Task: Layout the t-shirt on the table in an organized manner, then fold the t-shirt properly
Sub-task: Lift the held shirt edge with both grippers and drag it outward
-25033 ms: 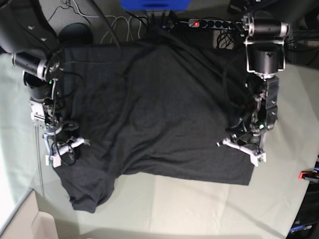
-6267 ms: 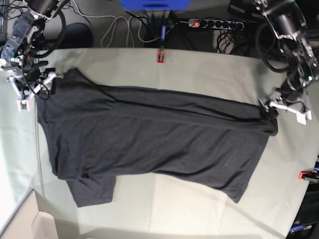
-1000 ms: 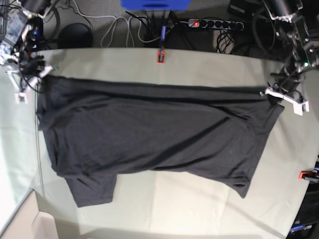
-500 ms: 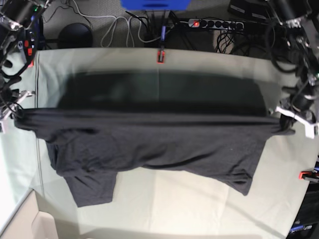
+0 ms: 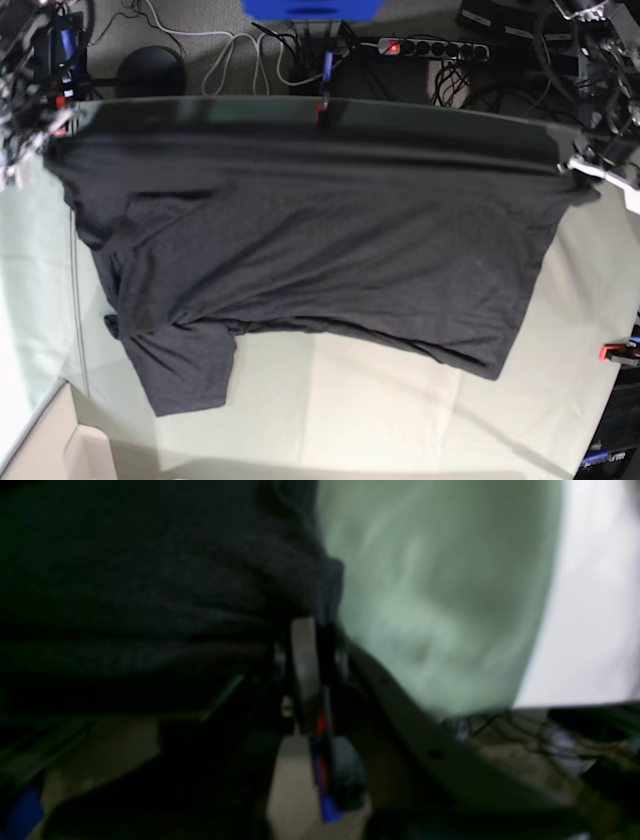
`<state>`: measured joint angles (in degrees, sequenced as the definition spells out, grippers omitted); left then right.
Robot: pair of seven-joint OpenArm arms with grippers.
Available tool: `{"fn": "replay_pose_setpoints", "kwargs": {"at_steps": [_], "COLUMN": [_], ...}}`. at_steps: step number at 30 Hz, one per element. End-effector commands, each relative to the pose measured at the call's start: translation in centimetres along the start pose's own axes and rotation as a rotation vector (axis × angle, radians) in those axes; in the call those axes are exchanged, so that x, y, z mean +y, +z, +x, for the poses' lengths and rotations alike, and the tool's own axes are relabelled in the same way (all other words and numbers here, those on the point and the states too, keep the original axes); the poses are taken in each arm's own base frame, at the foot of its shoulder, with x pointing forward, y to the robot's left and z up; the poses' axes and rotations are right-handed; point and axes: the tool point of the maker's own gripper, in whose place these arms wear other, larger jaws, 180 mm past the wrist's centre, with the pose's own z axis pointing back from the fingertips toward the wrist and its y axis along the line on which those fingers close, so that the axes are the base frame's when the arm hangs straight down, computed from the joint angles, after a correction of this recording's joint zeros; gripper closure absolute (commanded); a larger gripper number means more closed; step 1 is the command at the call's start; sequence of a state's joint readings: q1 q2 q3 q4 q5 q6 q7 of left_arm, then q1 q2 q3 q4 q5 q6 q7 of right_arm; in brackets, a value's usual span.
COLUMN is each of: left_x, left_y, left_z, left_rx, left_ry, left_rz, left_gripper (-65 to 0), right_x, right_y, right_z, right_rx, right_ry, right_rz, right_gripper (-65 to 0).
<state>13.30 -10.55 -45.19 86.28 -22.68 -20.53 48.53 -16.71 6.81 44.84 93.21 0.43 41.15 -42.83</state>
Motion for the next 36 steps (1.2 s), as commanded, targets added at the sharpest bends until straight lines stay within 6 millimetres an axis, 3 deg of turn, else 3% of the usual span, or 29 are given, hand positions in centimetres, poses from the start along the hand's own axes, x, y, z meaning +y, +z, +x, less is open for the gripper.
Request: {"fn": "replay_pose_setpoints", "kwargs": {"at_steps": [1,7,12,17,34,36], "left_x": [1.3,2.6,3.3,3.3,3.8,3.8], "left_y": [0.4,-0.8,-0.9,-0.9,-0.4,-0.4], "left_z": [1.6,-2.1,-4.0,-4.3,-5.5,-5.5], "left_rx": [-0.051,0.047,0.090,0.095,0.120,0.124], "left_ry": [-0.004,0.057,0.077,0.080,0.082,0.082], "left_rz": [0.038,0.049,0.059,0.056,0.067,0.066], "left_gripper": [-0.1,-0.1,-0.1,-0.1,-0.6,-1.7], "right_x": [-1.6,-1.0,-0.9,-0.5,-0.2,-0.2], "right_y": [0.7,1.2,1.4,0.3,-0.3,-0.3], "right_z": [0.7,-2.0,-2.7,-4.8,-5.3,-5.3], "right_rx": [-0.036,-0.012,-0.012,0.041,0.055,0.055], "right_ry": [0.009,0.013,0.015,-0.023,-0.041,-0.041], "right_rz": [-0.050,-0.036,-0.031,-0.002,0.012,0.012], "right_gripper": [0.0,0.0,0.0,0.0,0.0,-3.8]}}
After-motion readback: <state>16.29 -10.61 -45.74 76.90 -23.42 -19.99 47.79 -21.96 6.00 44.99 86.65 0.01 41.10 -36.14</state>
